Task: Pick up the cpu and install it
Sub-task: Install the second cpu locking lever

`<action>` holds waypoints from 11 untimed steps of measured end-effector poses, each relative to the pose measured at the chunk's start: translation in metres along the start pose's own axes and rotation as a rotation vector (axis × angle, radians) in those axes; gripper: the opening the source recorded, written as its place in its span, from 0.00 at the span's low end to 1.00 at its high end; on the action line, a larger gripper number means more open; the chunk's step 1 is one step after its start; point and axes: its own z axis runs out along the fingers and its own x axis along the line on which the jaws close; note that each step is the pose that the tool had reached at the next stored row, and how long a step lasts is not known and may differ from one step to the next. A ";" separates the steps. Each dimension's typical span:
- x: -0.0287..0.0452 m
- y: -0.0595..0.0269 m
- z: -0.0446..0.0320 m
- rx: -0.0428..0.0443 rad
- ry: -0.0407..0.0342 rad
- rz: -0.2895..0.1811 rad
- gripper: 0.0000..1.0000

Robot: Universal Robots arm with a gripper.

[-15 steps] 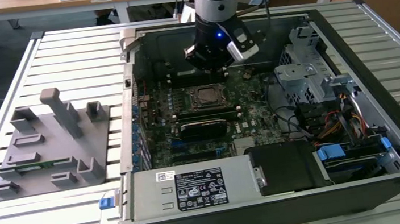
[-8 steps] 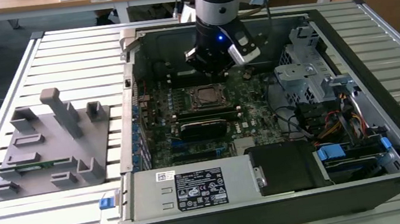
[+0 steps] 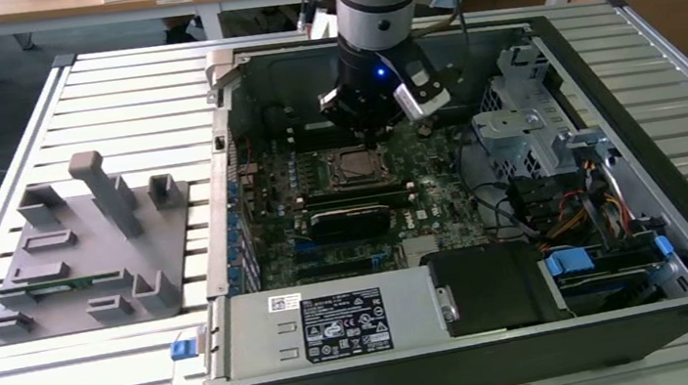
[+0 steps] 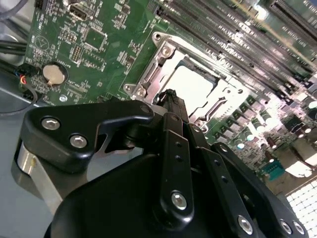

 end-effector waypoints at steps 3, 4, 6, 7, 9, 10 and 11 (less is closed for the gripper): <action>0.0003 -0.0012 -0.0015 0.0002 0.0001 0.000 0.11; 0.0003 -0.0011 -0.0028 0.0001 0.0000 0.000 0.11; 0.0006 -0.0020 -0.0036 -0.0002 0.0000 -0.001 0.11; 0.0008 -0.0033 -0.0037 -0.0005 0.0000 -0.002 0.11; 0.0012 -0.0072 -0.0041 -0.0005 0.0002 -0.002 0.11; 0.0012 -0.0087 -0.0041 -0.0006 0.0002 -0.002 0.11; 0.0013 -0.0103 -0.0043 -0.0005 0.0001 -0.002 0.11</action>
